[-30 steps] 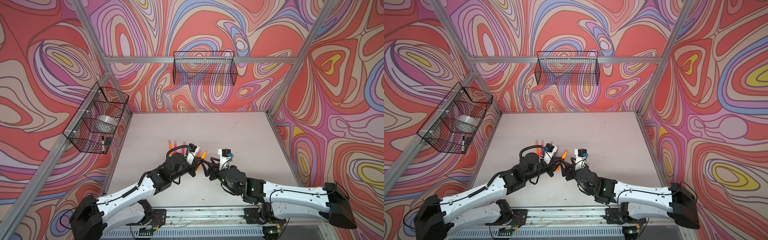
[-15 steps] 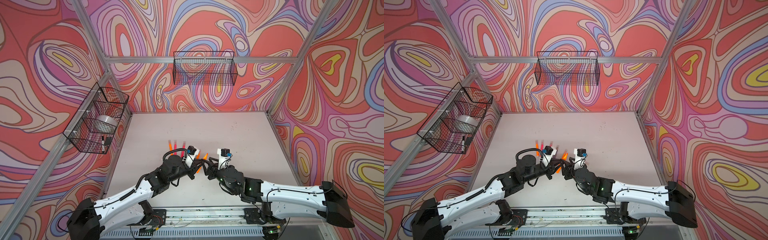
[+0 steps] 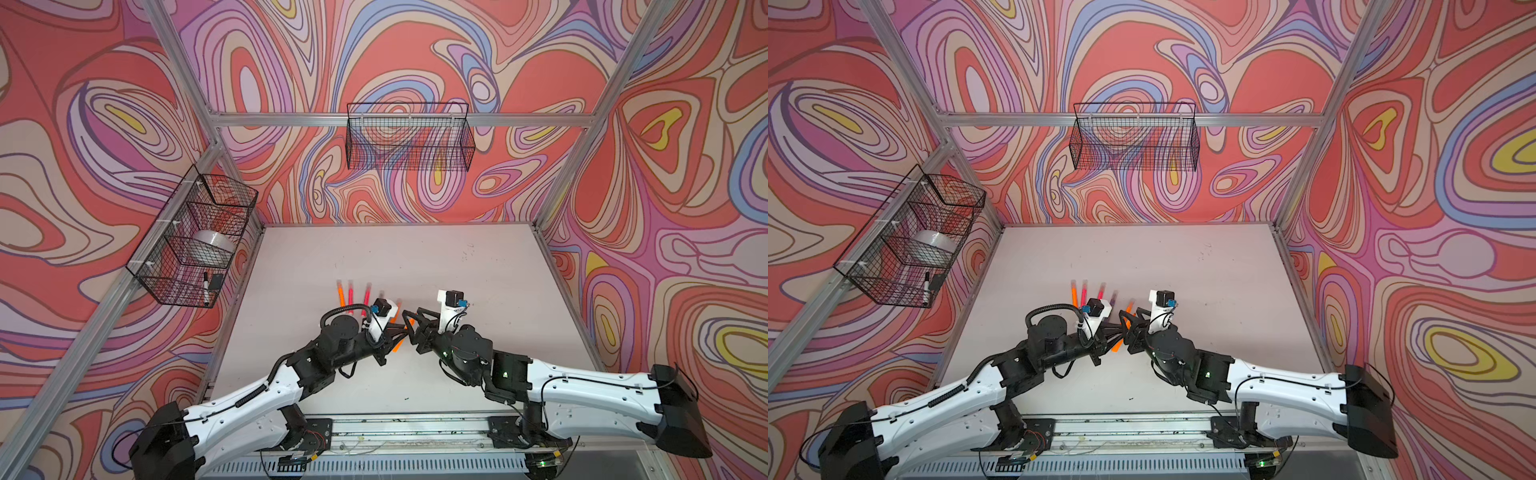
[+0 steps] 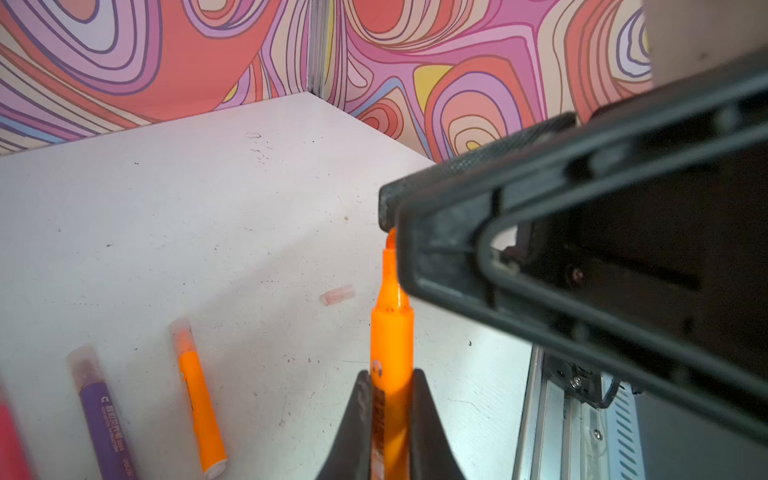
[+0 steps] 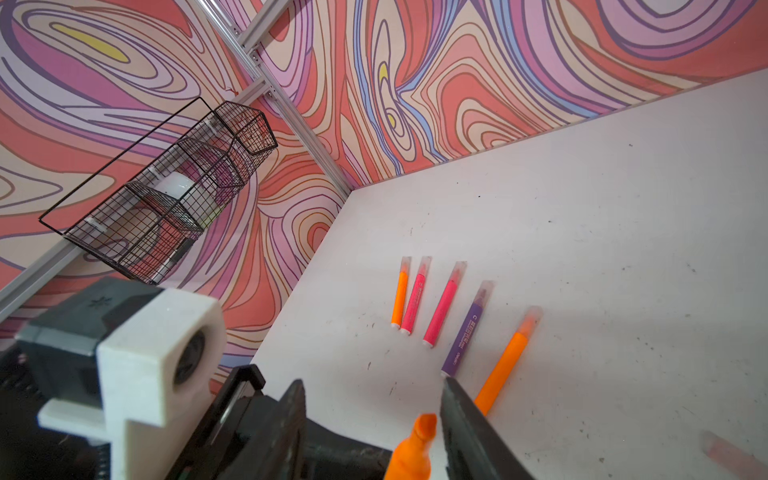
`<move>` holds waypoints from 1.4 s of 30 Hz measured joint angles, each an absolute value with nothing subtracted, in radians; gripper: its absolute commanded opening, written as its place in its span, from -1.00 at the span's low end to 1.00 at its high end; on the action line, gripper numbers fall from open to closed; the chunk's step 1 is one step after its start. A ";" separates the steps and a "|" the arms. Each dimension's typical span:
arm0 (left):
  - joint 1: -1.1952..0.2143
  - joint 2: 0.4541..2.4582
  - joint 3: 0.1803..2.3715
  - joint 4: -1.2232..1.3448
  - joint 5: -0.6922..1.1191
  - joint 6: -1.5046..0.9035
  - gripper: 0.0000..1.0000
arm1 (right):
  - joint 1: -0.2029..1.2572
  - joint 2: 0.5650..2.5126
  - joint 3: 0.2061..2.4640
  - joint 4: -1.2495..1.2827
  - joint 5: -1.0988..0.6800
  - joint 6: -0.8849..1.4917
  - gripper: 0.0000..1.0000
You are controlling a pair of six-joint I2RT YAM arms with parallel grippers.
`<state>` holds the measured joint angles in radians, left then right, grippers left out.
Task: Insert pens into pen caps
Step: Pick up the pen from the bottom-center of the table.
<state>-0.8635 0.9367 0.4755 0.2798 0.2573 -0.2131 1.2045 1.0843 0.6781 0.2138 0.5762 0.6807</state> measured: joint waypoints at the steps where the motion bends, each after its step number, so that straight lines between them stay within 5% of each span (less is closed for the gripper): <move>1: -0.863 0.934 0.473 0.281 0.262 -0.213 -1.00 | 1.203 1.087 0.681 0.211 0.575 0.682 0.01; 16: -0.863 0.897 0.466 0.296 0.260 -0.213 -1.00 | 1.171 1.131 0.688 0.208 0.518 0.711 -0.03; 34: -0.863 0.878 0.456 0.296 0.254 -0.212 -1.00 | 1.151 1.176 0.707 0.217 0.470 0.734 -0.63; 42: -0.863 0.886 0.456 0.296 0.252 -0.210 -0.48 | 1.148 1.191 0.707 0.233 0.451 0.746 -0.75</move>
